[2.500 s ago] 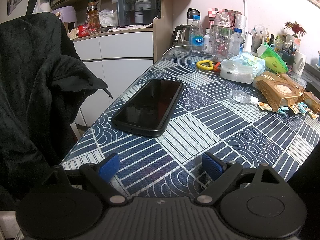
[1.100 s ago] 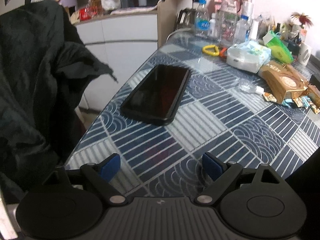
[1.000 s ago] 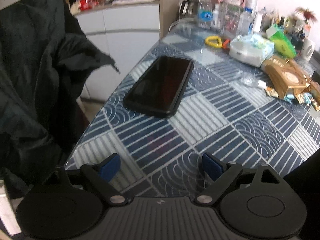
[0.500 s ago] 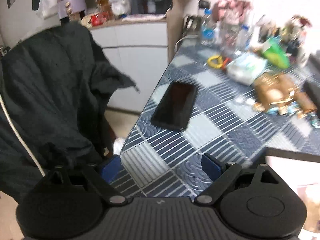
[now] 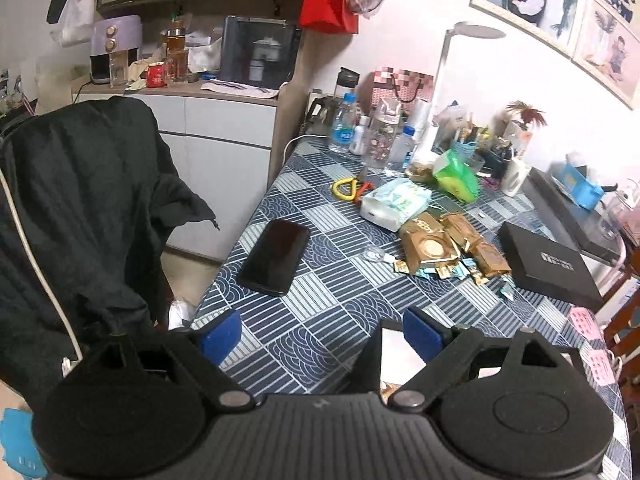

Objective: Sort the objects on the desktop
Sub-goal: 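Move the right tool over the snack pile beside the box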

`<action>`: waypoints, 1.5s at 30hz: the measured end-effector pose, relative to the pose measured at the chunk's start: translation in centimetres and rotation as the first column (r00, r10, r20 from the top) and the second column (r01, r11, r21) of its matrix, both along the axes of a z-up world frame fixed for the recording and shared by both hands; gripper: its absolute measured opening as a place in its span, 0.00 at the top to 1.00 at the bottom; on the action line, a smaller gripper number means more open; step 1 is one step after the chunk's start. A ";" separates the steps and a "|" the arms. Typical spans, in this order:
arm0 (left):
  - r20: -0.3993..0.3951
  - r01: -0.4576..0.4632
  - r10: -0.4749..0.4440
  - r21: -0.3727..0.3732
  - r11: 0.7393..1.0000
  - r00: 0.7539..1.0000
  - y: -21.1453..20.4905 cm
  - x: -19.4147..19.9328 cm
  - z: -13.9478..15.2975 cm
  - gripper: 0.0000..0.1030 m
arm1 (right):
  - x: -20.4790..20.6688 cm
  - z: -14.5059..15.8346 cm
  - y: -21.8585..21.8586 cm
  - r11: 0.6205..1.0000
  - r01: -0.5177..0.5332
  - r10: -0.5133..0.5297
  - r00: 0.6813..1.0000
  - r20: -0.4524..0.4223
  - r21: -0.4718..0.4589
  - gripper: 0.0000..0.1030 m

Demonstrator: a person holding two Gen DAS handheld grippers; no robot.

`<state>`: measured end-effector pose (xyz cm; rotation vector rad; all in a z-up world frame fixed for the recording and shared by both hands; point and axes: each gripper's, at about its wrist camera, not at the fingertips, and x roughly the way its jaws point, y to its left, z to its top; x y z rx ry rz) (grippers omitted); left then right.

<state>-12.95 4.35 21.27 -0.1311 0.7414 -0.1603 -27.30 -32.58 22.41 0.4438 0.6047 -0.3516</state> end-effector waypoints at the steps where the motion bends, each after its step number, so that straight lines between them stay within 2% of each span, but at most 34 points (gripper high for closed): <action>1: -0.002 0.004 -0.004 0.008 1.000 1.000 0.0 -0.3 0.1 0.00 | 0.0 0.1 0.4 1.000 -0.004 0.004 1.000 0.000 0.000 0.00; 10: 0.038 0.099 -0.102 0.085 0.991 0.994 -0.8 -3.8 1.5 0.00 | -0.2 1.8 4.2 0.999 -0.017 0.018 1.000 0.019 -0.050 0.00; 19: 0.096 0.072 -0.088 0.162 0.984 0.991 -2.5 -6.3 4.3 0.00 | 0.4 3.6 4.6 0.996 -0.008 0.013 0.999 0.052 -0.084 0.00; 22: 0.114 0.081 -0.098 0.146 0.986 0.989 -3.0 -6.7 5.2 0.00 | 1.4 4.6 4.4 0.995 -0.027 0.033 0.998 0.062 -0.097 0.00; 25: 0.103 0.087 -0.100 0.122 0.989 0.990 -3.4 -6.7 5.8 0.00 | 2.1 5.7 4.3 0.994 -0.044 0.051 0.996 0.074 -0.104 0.00; 31: 0.076 0.070 -0.081 0.133 0.989 0.994 -4.1 -6.4 5.9 0.00 | 3.3 6.9 4.2 0.991 -0.062 0.071 0.995 0.071 -0.122 0.00; 45: 0.025 0.082 -0.087 0.163 0.983 0.996 -5.3 -7.1 4.7 0.00 | 6.4 5.5 3.8 0.990 -0.111 0.112 0.994 0.011 -0.093 0.00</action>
